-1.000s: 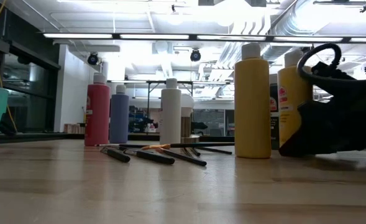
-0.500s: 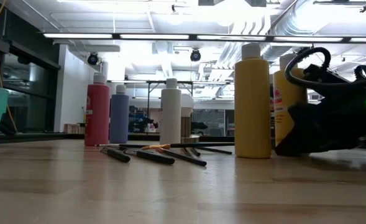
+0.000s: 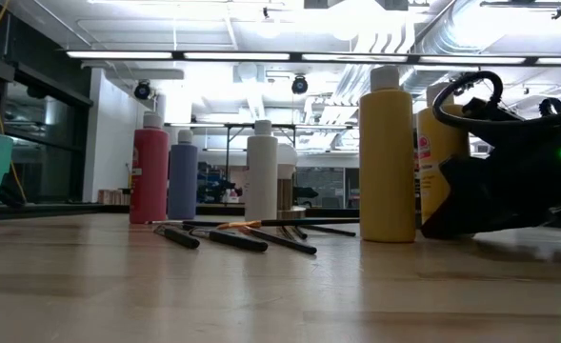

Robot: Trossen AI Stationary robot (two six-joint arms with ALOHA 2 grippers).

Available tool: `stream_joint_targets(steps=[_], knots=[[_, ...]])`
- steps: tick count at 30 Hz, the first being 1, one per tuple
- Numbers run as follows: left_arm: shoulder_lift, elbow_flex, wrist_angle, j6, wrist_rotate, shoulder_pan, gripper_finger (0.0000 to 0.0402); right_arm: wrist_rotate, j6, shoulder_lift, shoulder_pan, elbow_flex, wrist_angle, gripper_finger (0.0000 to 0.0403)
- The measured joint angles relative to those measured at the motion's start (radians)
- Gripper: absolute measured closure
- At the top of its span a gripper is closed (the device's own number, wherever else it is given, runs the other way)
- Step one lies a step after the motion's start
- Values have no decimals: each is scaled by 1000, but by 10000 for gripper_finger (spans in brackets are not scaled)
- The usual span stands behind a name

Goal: Pick & Place Paint Supplies
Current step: Put the yellow paint bottle into the green bin

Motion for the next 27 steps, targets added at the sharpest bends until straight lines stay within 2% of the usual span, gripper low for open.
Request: stream_joint_targets(steps=[10, 18, 23, 27], knots=[[0, 0, 0, 0, 0, 0, 145, -23, -129, -63, 1, -1, 0, 195], [0, 0, 0, 0, 0, 0, 145, -3, -130, -67, 1, 1, -5, 195], [0, 0, 0, 0, 0, 0, 145, 3, -129, -69, 2, 45, -100, 195], [0, 0, 0, 0, 0, 0, 145, 23, -144, -126, 6, 92, -204, 195]])
